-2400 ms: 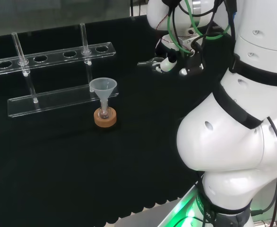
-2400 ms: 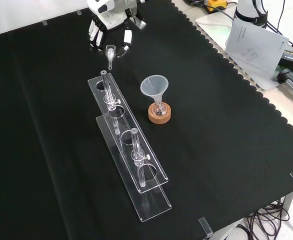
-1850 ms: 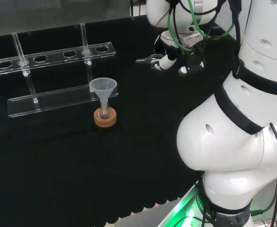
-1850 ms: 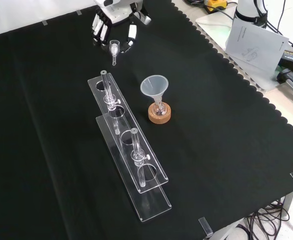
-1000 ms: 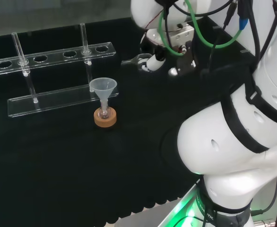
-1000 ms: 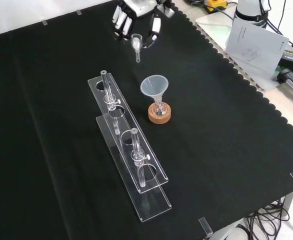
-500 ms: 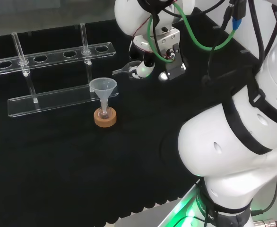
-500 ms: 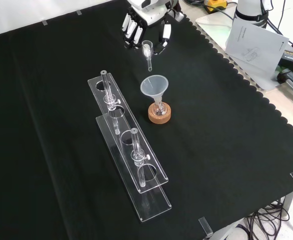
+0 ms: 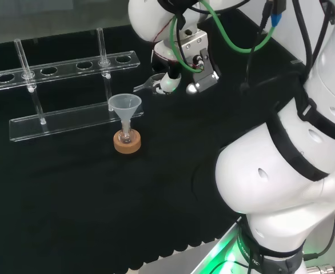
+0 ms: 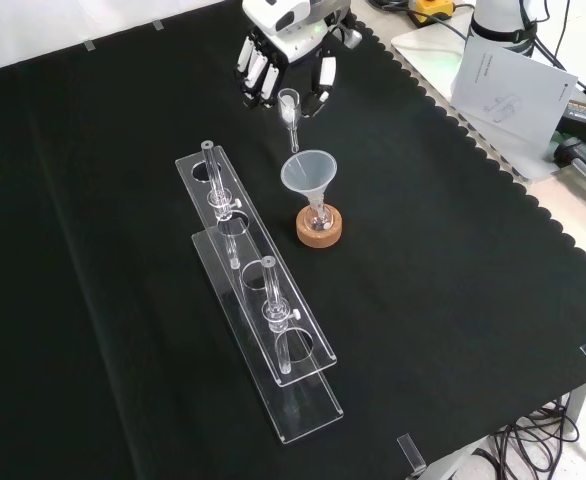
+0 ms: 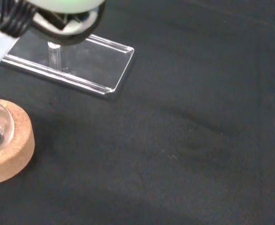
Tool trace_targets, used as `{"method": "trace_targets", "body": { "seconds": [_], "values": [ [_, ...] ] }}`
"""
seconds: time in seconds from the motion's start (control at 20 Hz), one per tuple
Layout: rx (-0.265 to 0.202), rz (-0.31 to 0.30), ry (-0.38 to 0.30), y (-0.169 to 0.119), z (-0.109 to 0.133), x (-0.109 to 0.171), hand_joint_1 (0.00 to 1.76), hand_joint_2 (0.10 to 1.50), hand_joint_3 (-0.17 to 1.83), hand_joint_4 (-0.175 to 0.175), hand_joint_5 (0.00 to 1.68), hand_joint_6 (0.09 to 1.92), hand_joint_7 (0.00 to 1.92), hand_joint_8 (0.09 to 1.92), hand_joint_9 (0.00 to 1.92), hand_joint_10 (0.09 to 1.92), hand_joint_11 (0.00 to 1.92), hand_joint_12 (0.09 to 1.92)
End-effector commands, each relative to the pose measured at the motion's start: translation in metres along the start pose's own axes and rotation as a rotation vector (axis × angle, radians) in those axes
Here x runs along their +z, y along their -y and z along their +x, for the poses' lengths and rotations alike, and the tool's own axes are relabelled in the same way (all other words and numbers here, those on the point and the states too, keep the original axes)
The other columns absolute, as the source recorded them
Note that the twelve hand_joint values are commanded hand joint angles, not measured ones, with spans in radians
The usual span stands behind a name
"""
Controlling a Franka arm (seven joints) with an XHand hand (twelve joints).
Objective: Pour all the NaCl from the weighing funnel into the round-bottom flask.
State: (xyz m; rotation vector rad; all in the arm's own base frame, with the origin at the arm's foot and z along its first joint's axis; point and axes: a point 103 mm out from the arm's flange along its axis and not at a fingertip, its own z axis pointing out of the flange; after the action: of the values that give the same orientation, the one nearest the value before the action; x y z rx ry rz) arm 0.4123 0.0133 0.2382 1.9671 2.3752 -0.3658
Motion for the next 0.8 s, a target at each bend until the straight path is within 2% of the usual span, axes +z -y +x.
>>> {"method": "trace_targets", "body": {
  "seconds": [0.05, 0.8],
  "values": [
    [-0.014, 0.034, 0.048, -0.0058, 0.0053, -0.0007, 1.12, 0.69, 0.58, 0.175, 1.29, 0.61, 0.75, 0.62, 1.11, 0.23, 0.92, 0.96],
    [-0.024, 0.077, 0.150, -0.0041, 0.0088, -0.0053, 1.12, 0.69, 0.58, 0.175, 1.29, 0.60, 0.75, 0.62, 1.11, 0.23, 0.93, 0.96]
  ]
}}
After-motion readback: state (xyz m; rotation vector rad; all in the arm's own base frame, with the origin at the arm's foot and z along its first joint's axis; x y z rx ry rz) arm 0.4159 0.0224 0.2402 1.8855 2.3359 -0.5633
